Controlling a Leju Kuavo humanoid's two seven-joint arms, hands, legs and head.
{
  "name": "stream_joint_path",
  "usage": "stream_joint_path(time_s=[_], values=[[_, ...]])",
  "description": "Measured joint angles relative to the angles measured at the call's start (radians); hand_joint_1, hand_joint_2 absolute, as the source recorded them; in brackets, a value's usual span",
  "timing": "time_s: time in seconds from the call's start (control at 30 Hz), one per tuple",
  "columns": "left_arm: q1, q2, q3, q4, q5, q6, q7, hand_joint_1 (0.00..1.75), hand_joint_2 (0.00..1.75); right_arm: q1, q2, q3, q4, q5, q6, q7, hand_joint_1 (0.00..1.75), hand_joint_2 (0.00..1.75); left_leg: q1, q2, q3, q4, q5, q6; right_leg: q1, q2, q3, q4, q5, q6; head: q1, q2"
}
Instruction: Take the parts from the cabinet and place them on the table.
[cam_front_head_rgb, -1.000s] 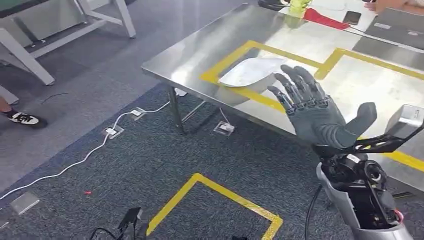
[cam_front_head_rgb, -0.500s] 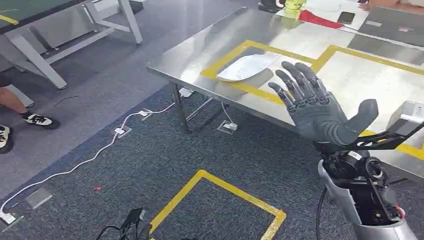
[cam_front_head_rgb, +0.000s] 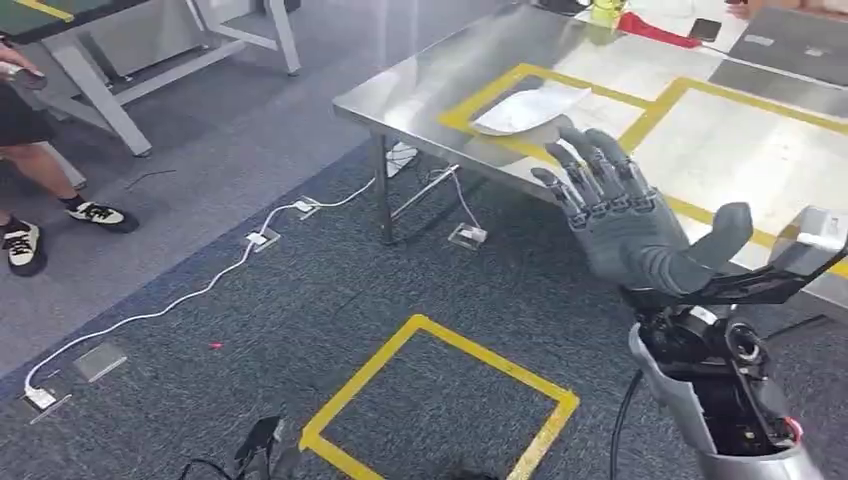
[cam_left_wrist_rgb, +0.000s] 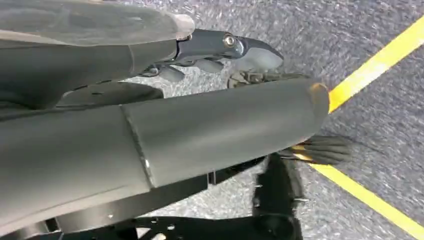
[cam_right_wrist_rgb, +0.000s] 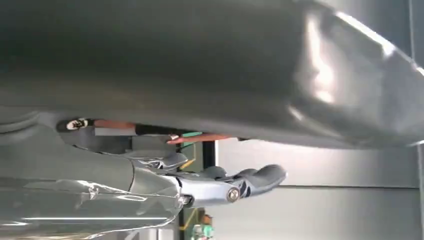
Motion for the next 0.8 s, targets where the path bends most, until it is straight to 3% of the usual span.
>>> stream_joint_path(time_s=[0.03, 0.07, 0.1, 0.13, 0.17, 0.2, 0.23, 0.3, 0.33, 0.37, 0.4, 0.43, 0.5, 0.53, 0.57, 0.6, 0.63, 0.67, 0.7, 0.73, 0.77, 0.8], values=[[0.0, 0.0, 0.0, 0.0, 0.0, 0.0, 0.0, 0.0, 0.0, 0.0, 0.0, 0.0, 0.002, 0.0, 0.0, 0.0, 0.0, 0.0, -0.007, 0.001, -0.012, 0.005, 0.008, 0.003, 0.007, 0.001, 0.004, 0.058, -0.005, -0.008, 0.002, 0.0], [0.0, -0.001, 0.0, 0.0, 0.0, 0.0, 0.0, 0.0, 0.0, 0.0, 0.0, 0.0, 0.003, 0.0, 0.0, 0.0, 0.0, 0.0, -0.012, 0.004, -0.024, 0.01, 0.014, 0.003, 0.013, 0.002, 0.027, 0.066, 0.014, -0.02, 0.002, 0.0], [0.0, -0.001, 0.0, 0.0, 0.0, 0.0, 0.0, 0.0, 0.0, 0.001, 0.0, 0.0, 0.003, 0.0, 0.0, 0.001, 0.0, 0.0, -0.015, 0.003, -0.033, 0.011, 0.02, 0.0, 0.023, 0.003, 0.071, 0.031, 0.046, -0.032, 0.001, 0.0], [-0.001, -0.002, 0.0, 0.0, -0.001, 0.0, -0.001, 0.0, 0.0, -0.002, 0.0, 0.0, 0.003, 0.002, 0.0, 0.001, 0.0, 0.0, -0.017, 0.004, -0.041, 0.01, 0.025, 0.001, 0.037, 0.005, 0.135, -0.044, 0.077, -0.045, 0.001, 0.0], [-0.002, -0.002, 0.0, 0.0, -0.002, 0.0, -0.003, 0.0, 0.0, -0.007, 0.0, 0.0, 0.003, 0.006, -0.001, 0.001, 0.0, 0.0, -0.019, 0.002, -0.044, 0.008, 0.031, 0.001, 0.055, 0.013, 0.207, -0.142, 0.093, -0.064, 0.002, 0.0], [-0.004, -0.011, 0.0, 0.0, -0.002, 0.003, -0.005, 0.0, 0.0, -0.013, 0.0, 0.0, 0.0, 0.013, -0.002, 0.002, 0.0, 0.0, -0.014, 0.007, -0.048, 0.003, 0.041, 0.001, 0.063, 0.002, 0.263, -0.236, 0.047, -0.093, -0.003, 0.0], [-0.006, -0.014, 0.0, -0.001, -0.003, 0.004, -0.006, 0.0, 0.0, -0.02, 0.0, -0.001, -0.004, 0.019, -0.005, 0.002, 0.0, 0.0, -0.008, 0.008, -0.048, -0.002, 0.051, -0.008, 0.065, -0.006, 0.308, -0.315, 0.026, -0.096, -0.002, 0.0], [-0.007, -0.023, 0.0, -0.001, -0.003, 0.006, -0.006, 0.0, 0.0, -0.036, 0.0, 0.001, -0.005, 0.104, -0.076, 0.03, 0.0, 0.0, 0.006, 0.011, -0.057, -0.014, 0.071, -0.021, 0.077, 0.0, 0.313, -0.346, 0.036, -0.09, 0.003, 0.0], [-0.006, -0.023, 0.0, -0.001, -0.003, 0.007, -0.006, 0.0, 0.0, -0.043, 0.0, 0.003, -0.006, 0.208, -0.169, 0.061, 0.0, 0.0, 0.004, 0.013, -0.051, -0.031, 0.084, -0.022, 0.08, 0.0, 0.312, -0.364, 0.059, -0.096, 0.011, 0.0], [-0.006, -0.021, 0.0, -0.001, -0.003, 0.01, -0.005, 0.0, 0.0, -0.047, 0.001, 0.009, -0.005, 0.331, -0.269, 0.099, 0.0, 0.0, -0.001, 0.012, -0.052, -0.034, 0.075, -0.015, 0.061, -0.002, 0.34, -0.423, 0.089, -0.116, 0.016, 0.0], [-0.007, -0.021, 0.0, -0.001, -0.004, 0.012, -0.005, 0.0, 0.0, -0.061, 0.001, 0.012, -0.003, 0.428, -0.343, 0.121, 0.0, 0.0, -0.004, 0.004, -0.067, -0.016, 0.045, -0.022, 0.057, 0.005, 0.346, -0.458, 0.093, -0.107, 0.012, 0.0], [-0.01, -0.02, 0.0, -0.001, -0.005, 0.011, -0.005, 0.0, 0.0, -0.072, 0.0, 0.016, -0.001, 0.495, -0.398, 0.142, 0.0, 0.0, 0.0, 0.003, -0.095, 0.049, -0.014, -0.032, 0.051, 0.002, 0.334, -0.46, 0.106, -0.112, 0.005, 0.0], [-0.006, -0.016, 0.0, -0.001, -0.007, 0.012, -0.003, 0.0, 0.0, -0.088, -0.001, 0.019, 0.002, 0.537, -0.42, 0.157, 0.0, 0.0, 0.012, 0.002, -0.15, 0.211, -0.095, -0.059, 0.037, -0.005, 0.311, -0.448, 0.115, -0.098, 0.008, 0.0], [-0.005, -0.012, 0.0, -0.001, -0.008, 0.012, -0.003, 0.0, 0.0, -0.091, -0.001, 0.028, 0.003, 0.546, -0.421, 0.163, 0.0, 0.0, 0.02, 0.002, -0.169, 0.272, -0.096, -0.072, 0.03, -0.006, 0.297, -0.436, 0.117, -0.094, 0.005, 0.0], [-0.006, -0.009, 0.0, -0.001, -0.008, 0.013, -0.002, 0.0, 0.0, -0.091, -0.001, 0.036, 0.006, 0.552, -0.424, 0.166, 0.0, 0.0, 0.029, 0.002, -0.171, 0.291, -0.068, -0.086, 0.022, -0.009, 0.281, -0.42, 0.117, -0.085, 0.003, 0.0], [-0.007, -0.007, 0.0, -0.001, -0.009, 0.014, 0.0, 0.0, 0.0, -0.091, -0.001, 0.041, 0.008, 0.556, -0.426, 0.167, 0.0, 0.0, 0.039, 0.003, -0.152, 0.265, -0.03, -0.099, 0.012, -0.012, 0.264, -0.401, 0.114, -0.073, 0.003, 0.0], [-0.008, -0.005, 0.0, -0.001, -0.01, 0.014, 0.0, 0.0, 0.0, -0.093, -0.001, 0.043, 0.009, 0.556, -0.428, 0.168, 0.0, 0.0, 0.052, 0.005, -0.111, 0.196, 0.009, -0.118, 0.0, -0.015, 0.241, -0.372, 0.108, -0.058, 0.002, 0.0], [-0.009, -0.005, 0.0, -0.001, -0.011, 0.014, 0.0, 0.0, 0.0, -0.095, -0.001, 0.044, 0.009, 0.556, -0.43, 0.168, 0.0, 0.0, 0.067, 0.011, -0.062, 0.115, 0.027, -0.138, -0.009, -0.016, 0.219, -0.341, 0.1, -0.044, -0.003, 0.0], [-0.012, -0.014, 0.0, -0.002, -0.011, 0.014, 0.0, 0.0, 0.0, -0.098, -0.001, 0.045, 0.009, 0.556, -0.433, 0.167, 0.0, 0.0, 0.069, 0.011, -0.027, 0.057, -0.02, -0.165, -0.006, -0.017, 0.191, -0.316, 0.095, -0.028, -0.021, 0.0], [-0.012, -0.011, 0.0, -0.002, -0.011, 0.014, 0.0, 0.0, 0.0, -0.099, -0.001, 0.045, 0.009, 0.556, -0.436, 0.168, 0.0, 0.0, 0.06, -0.003, -0.04, 0.059, -0.005, -0.133, -0.003, -0.015, 0.181, -0.298, 0.093, -0.023, -0.032, 0.0], [-0.008, -0.013, -0.001, -0.002, -0.011, 0.014, 0.0, 0.0, 0.0, -0.098, -0.001, 0.046, 0.008, 0.556, -0.436, 0.165, 0.0, 0.0, 0.071, -0.001, -0.047, 0.055, -0.002, -0.112, -0.002, -0.009, 0.171, -0.289, 0.097, -0.02, -0.024, 0.0], [-0.008, -0.013, -0.001, -0.002, -0.011, 0.014, 0.0, 0.0, 0.0, -0.099, -0.001, 0.05, 0.009, 0.556, -0.436, 0.164, 0.0, 0.0, 0.068, -0.001, -0.057, 0.062, -0.002, -0.105, -0.005, -0.006, 0.159, -0.284, 0.096, -0.012, -0.021, 0.0]])
